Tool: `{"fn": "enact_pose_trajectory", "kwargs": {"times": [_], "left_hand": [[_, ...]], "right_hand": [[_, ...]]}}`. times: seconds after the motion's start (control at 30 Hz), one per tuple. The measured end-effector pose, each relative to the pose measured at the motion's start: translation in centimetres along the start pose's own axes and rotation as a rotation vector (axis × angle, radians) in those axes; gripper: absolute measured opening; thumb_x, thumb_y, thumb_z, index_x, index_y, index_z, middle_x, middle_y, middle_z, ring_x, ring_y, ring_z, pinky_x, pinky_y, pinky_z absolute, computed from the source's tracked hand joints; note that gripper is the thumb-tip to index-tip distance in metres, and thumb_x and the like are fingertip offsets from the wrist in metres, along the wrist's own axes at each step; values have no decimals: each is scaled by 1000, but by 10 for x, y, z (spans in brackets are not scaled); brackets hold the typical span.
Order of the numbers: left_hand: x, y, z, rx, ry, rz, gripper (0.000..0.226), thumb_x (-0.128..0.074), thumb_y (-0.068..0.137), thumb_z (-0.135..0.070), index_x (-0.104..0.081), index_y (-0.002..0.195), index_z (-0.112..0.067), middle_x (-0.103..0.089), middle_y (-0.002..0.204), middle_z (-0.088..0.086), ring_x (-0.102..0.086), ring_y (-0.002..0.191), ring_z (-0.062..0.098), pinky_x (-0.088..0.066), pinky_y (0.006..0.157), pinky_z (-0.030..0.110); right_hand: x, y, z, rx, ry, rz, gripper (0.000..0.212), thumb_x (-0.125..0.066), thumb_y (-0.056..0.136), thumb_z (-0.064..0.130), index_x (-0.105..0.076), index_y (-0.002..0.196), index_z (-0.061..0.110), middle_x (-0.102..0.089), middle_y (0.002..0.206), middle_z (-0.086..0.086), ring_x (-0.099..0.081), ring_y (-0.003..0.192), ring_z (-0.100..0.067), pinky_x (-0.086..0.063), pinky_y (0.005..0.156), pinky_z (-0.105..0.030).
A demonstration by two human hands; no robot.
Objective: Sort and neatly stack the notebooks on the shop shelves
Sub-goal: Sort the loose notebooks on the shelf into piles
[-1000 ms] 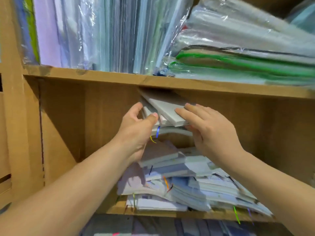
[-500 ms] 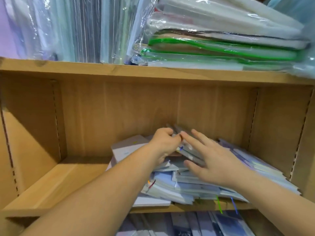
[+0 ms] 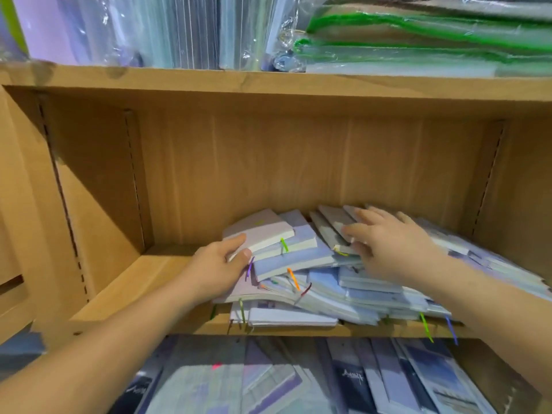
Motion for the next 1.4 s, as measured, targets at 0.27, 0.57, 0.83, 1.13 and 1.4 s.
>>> {"fn": "enact_pose_trajectory", "kwargs": {"times": [0.27, 0.57, 0.83, 1.13, 1.4], "left_hand": [[-20, -1, -25, -154, -35, -78, 47, -58, 102, -36, -52, 148, -32, -69, 91, 3, -57, 71, 6, -40, 64, 10], [-44, 15, -55, -246, 74, 30, 44, -47, 106, -42, -42, 148, -54, -36, 163, 2, -26, 151, 23, -29, 118, 36], [0, 20, -32, -16, -488, 48, 45, -51, 104, -3, -52, 148, -14, -59, 142, 7, -66, 113, 17, -57, 95, 34], [15, -57, 51, 336, -490, 69, 22, -59, 103, -19, -55, 124, -22, -74, 93, 12, -64, 70, 13, -59, 63, 26], [-6, -37, 19, 536, -802, -21, 22, -72, 93, -21, -65, 105, -4, -67, 84, 12, -51, 61, 14, -41, 46, 23]], "right_hand": [[-5, -12, 33, 121, 23, -7, 74, -13, 88, 85, -15, 156, 55, -37, 158, 9, -35, 145, -20, -35, 112, -46], [-7, -22, -24, -10, 220, -9, 76, -24, 92, 83, -20, 159, 47, -54, 146, 25, -56, 127, -17, -45, 100, -35], [7, -10, 75, 240, 132, -72, 78, -23, 93, 80, -18, 161, 41, -26, 167, 3, -20, 155, -22, -19, 124, -49], [-18, -2, 98, 371, 72, -45, 71, -22, 92, 83, -46, 148, 47, -29, 166, 4, -26, 152, -20, -23, 122, -43], [-7, -9, 84, 321, 104, -76, 64, -25, 95, 76, -64, 132, 42, -44, 156, 6, -49, 134, -18, -39, 108, -33]]}}
Point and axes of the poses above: each hand's wrist, its own y-axis towards the middle knuckle, its own x-axis out of the back of the hand, z = x × y, the point moved 3 cm from there along y, towards the middle knuckle
